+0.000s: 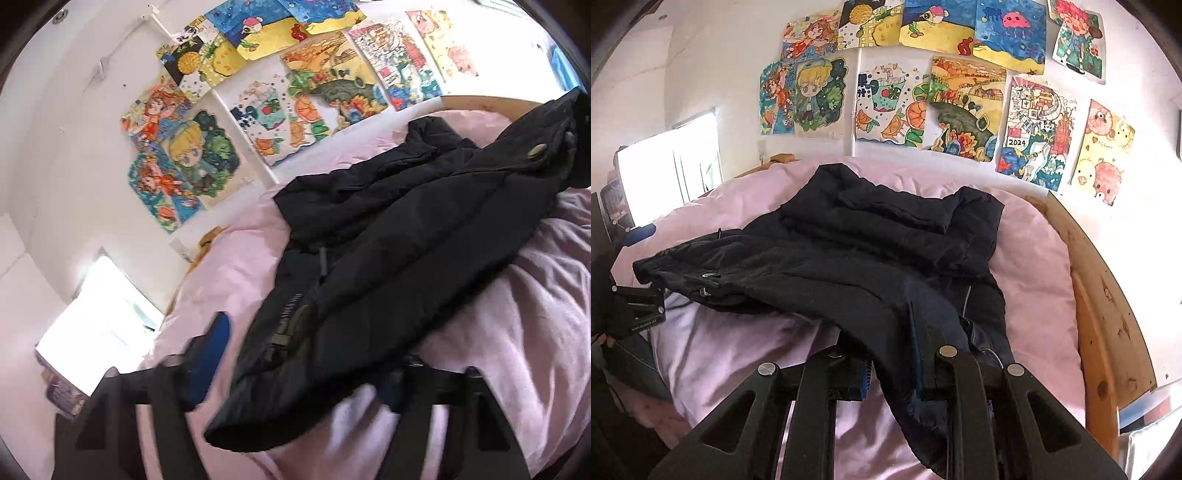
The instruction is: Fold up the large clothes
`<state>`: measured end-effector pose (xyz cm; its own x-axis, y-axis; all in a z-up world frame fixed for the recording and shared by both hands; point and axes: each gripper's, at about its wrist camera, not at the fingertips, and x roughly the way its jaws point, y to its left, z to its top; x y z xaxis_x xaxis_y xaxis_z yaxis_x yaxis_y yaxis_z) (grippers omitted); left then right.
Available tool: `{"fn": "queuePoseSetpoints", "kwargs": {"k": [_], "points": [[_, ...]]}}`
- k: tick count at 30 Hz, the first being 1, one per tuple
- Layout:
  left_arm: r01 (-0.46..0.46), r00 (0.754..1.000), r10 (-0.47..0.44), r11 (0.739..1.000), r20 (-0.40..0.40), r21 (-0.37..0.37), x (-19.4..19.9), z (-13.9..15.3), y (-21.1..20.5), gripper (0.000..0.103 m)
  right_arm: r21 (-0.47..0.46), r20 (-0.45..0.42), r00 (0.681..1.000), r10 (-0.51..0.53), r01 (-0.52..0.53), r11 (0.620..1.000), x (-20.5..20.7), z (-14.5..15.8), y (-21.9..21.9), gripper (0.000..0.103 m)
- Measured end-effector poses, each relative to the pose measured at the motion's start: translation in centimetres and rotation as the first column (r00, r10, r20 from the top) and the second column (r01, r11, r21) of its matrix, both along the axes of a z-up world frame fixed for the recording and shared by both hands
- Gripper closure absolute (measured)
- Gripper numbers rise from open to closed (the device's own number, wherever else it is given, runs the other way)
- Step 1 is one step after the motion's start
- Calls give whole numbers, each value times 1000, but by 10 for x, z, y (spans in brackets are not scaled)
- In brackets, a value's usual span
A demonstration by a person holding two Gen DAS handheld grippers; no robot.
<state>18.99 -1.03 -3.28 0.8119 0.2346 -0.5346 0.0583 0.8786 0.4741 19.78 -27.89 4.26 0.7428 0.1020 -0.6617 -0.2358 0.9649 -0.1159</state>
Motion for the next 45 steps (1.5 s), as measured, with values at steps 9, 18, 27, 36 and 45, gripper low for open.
{"fn": "queuePoseSetpoints", "kwargs": {"k": [9, 18, 27, 36, 45], "points": [[108, 994, -108, 994, 23, -13, -15, 1, -15, 93, -36, 0, 1000, -10, 10, 999, -11, -5, 4, 91], [143, 989, -148, 977, -18, -161, -66, 25, -21, 95, 51, -56, 991, -119, 122, 991, -60, -23, -18, 94], [237, 970, -242, 953, -3, -187, -139, 71, -17, 95, 128, -23, 990, -138, 139, 982, -150, 14, -39, 94], [224, 974, -225, 945, 21, -239, -110, 97, -17, 95, 71, 45, 993, -109, 105, 992, -132, 39, -36, 94], [199, 980, -191, 927, 58, -317, -55, 128, -13, 95, 43, 104, 992, -75, 70, 997, -86, 72, -35, 94]]}}
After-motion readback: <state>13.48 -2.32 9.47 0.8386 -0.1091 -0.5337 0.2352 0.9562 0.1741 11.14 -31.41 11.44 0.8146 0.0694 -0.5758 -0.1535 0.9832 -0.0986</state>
